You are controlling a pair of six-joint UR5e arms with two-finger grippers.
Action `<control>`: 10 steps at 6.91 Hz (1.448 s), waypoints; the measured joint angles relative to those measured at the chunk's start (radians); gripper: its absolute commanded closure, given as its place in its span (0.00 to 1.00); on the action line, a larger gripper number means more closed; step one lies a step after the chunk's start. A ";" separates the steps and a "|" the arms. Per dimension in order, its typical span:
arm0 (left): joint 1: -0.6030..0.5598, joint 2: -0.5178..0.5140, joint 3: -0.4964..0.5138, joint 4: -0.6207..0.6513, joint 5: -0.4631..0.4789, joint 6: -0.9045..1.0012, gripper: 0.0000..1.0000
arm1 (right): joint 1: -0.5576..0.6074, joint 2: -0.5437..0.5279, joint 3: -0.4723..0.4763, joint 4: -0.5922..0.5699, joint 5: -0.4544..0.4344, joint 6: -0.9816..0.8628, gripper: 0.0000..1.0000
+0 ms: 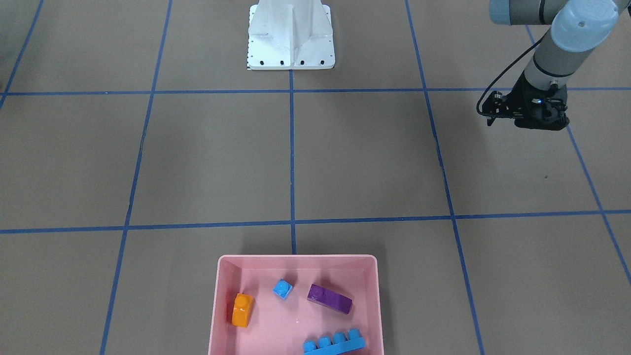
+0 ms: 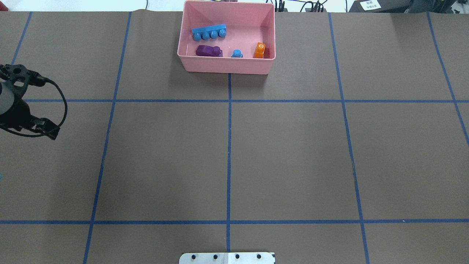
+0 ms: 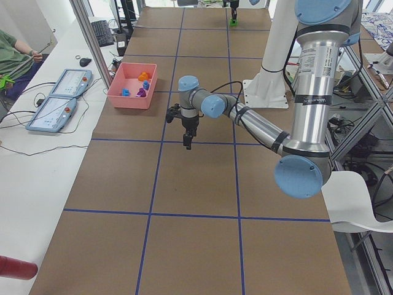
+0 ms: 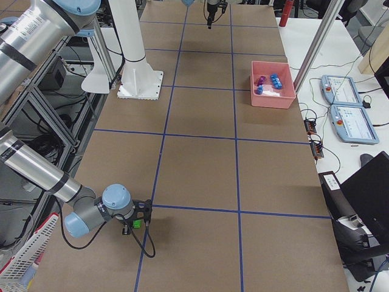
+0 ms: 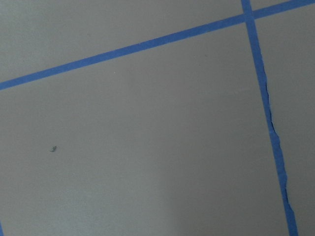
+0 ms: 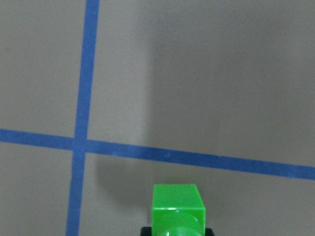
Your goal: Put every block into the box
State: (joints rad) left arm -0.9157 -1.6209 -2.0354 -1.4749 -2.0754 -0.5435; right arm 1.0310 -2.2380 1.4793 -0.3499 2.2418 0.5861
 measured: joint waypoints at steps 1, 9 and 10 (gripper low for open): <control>-0.002 0.001 -0.001 0.000 -0.011 -0.001 0.00 | 0.010 0.005 0.044 -0.001 0.001 0.000 1.00; -0.254 0.086 0.001 0.001 -0.135 0.278 0.00 | 0.158 0.836 0.280 -0.956 0.065 0.007 1.00; -0.285 0.098 0.005 0.003 -0.153 0.331 0.00 | 0.149 0.955 0.276 -1.076 0.060 0.013 1.00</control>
State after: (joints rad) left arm -1.2009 -1.5226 -2.0304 -1.4724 -2.2289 -0.2128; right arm 1.1803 -1.2835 1.7550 -1.4260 2.3015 0.5991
